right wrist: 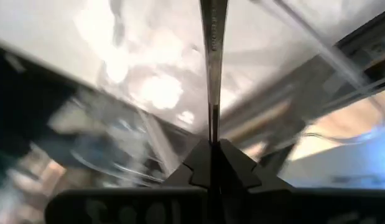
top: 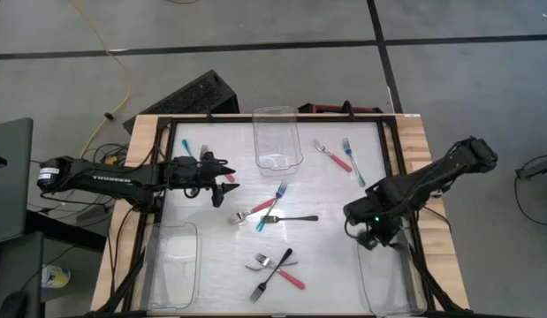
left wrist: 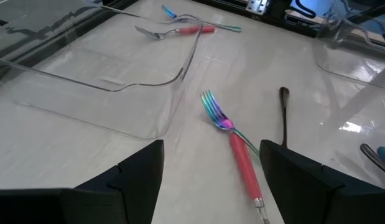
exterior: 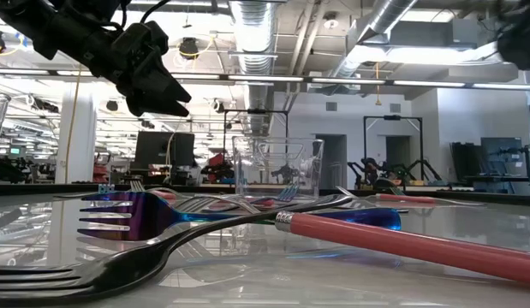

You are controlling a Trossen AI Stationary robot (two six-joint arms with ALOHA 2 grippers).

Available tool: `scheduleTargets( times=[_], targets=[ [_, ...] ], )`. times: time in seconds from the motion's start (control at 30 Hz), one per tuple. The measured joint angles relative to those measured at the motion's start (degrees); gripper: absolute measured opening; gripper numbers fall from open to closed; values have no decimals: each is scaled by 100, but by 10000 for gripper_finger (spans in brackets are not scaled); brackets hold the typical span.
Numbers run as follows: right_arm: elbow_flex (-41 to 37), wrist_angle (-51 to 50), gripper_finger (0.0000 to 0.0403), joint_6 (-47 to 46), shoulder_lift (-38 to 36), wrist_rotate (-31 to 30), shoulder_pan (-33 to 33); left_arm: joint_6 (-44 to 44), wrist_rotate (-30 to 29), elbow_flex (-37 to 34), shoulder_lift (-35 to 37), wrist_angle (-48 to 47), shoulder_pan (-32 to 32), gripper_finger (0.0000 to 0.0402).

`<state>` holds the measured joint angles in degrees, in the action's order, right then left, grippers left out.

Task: Sort silverware by color (type)
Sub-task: Put the black fork into the bottom right transparent bin

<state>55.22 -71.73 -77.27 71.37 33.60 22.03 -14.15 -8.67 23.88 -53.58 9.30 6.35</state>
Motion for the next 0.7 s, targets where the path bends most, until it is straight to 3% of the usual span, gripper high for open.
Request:
scheduleTargets(
  times=[0.1,0.33,0.7],
  targets=[
    [0,52,35,-495,-17,-402,-46,0,-17,0,0,0,0,249],
    [-2,166,42,-988,23,-431,481,-50,-15,0,0,0,0,249],
    [-4,642,119,-1296,25,-504,574,-7,-17,0,0,37,0,249]
  ],
)
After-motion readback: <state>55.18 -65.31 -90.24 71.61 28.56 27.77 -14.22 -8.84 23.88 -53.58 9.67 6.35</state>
